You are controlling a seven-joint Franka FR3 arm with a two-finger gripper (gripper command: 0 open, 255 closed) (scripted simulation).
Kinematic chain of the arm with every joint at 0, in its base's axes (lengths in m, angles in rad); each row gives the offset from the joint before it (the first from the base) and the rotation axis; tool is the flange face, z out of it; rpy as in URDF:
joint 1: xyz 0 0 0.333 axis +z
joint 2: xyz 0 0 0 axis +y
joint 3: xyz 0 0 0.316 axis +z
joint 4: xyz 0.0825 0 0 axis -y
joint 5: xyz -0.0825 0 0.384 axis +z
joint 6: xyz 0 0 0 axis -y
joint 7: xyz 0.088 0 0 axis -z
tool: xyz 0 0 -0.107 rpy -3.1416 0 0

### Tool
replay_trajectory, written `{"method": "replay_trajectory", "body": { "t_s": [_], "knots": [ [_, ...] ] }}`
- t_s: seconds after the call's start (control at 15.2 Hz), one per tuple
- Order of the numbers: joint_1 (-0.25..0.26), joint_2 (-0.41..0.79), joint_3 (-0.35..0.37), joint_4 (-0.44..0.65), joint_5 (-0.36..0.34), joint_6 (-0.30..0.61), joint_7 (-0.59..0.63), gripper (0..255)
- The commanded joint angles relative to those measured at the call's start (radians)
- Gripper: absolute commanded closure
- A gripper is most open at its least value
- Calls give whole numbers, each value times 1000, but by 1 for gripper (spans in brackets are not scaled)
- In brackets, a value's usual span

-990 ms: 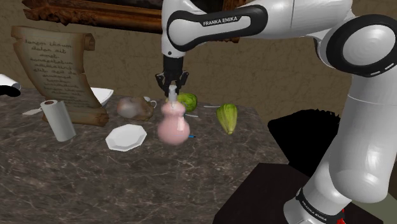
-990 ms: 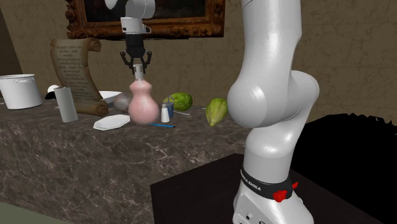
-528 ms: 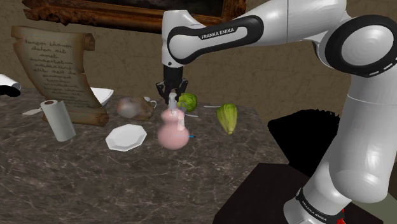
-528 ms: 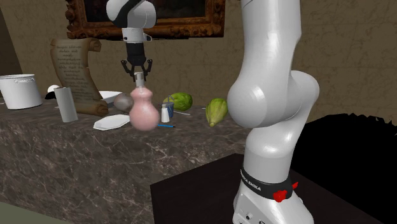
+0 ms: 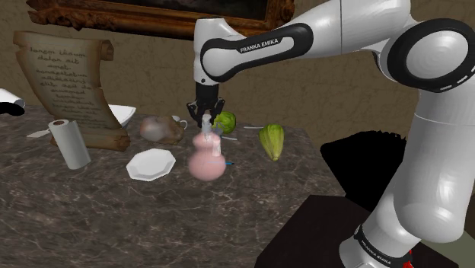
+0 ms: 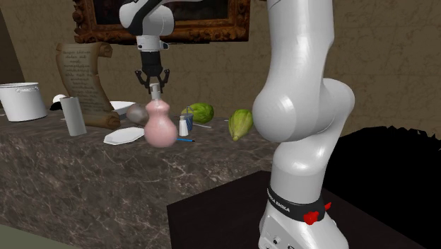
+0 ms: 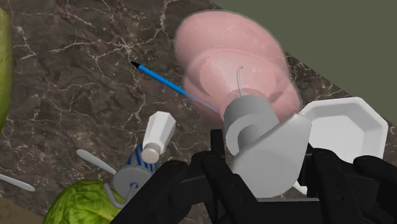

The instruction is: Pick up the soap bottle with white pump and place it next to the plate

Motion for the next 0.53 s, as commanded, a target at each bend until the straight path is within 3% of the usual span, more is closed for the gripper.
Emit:
{"method": "replay_trajectory", "body": {
  "t_s": [0.0,0.07,0.46],
  "knots": [
    [0,-1,0,1,0,0,0,255],
    [0,0,0,1,0,0,0,0],
    [1,-10,1,22,3,-30,-2,0]
  ]
}}
